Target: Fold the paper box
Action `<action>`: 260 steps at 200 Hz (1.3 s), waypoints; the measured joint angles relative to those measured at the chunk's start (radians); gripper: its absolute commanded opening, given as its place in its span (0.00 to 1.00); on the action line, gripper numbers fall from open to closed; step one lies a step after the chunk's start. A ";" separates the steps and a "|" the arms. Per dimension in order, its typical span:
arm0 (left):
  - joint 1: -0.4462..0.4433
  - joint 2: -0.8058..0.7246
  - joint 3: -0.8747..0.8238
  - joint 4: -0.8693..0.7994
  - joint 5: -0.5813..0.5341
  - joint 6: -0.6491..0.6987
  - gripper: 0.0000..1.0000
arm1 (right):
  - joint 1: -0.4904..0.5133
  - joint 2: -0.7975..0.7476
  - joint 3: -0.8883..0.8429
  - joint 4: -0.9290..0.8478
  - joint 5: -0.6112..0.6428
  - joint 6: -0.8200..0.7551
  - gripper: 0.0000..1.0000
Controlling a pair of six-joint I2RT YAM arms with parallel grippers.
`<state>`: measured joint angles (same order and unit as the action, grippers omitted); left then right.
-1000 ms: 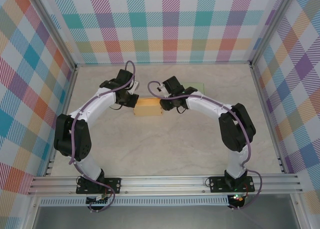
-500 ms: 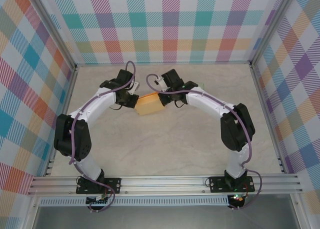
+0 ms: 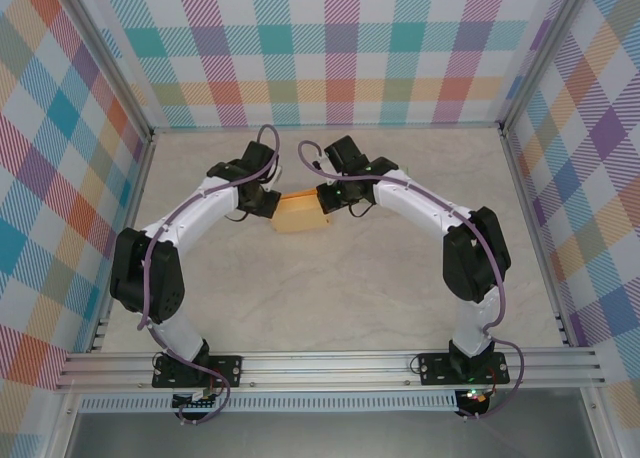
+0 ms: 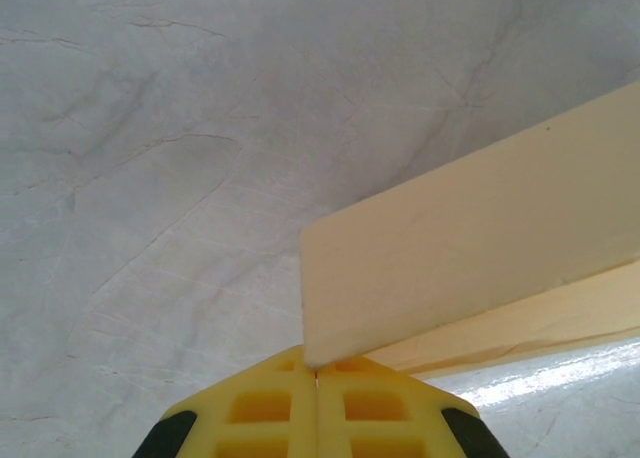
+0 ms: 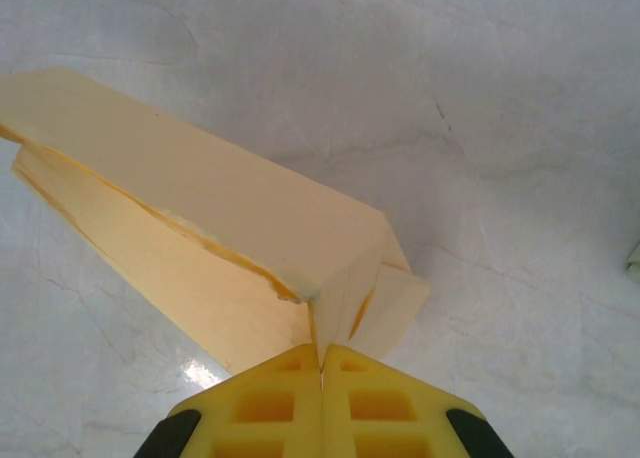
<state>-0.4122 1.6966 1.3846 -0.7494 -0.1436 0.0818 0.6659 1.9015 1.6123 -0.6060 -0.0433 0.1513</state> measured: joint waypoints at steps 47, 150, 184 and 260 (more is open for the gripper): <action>-0.005 -0.006 -0.010 0.045 -0.007 -0.056 0.13 | 0.000 -0.001 -0.007 -0.010 -0.005 0.031 0.00; -0.045 0.020 -0.027 0.080 -0.089 -0.093 0.12 | 0.000 -0.006 -0.036 -0.011 -0.019 0.048 0.00; -0.068 0.046 -0.024 0.099 -0.151 -0.092 0.12 | 0.000 -0.012 -0.034 -0.025 -0.019 0.051 0.00; -0.096 0.098 0.022 0.098 -0.253 -0.089 0.11 | 0.000 -0.014 -0.032 -0.031 -0.013 0.077 0.00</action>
<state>-0.5079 1.7950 1.4063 -0.6518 -0.3965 -0.0074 0.6662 1.8870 1.5803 -0.6365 -0.0559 0.2287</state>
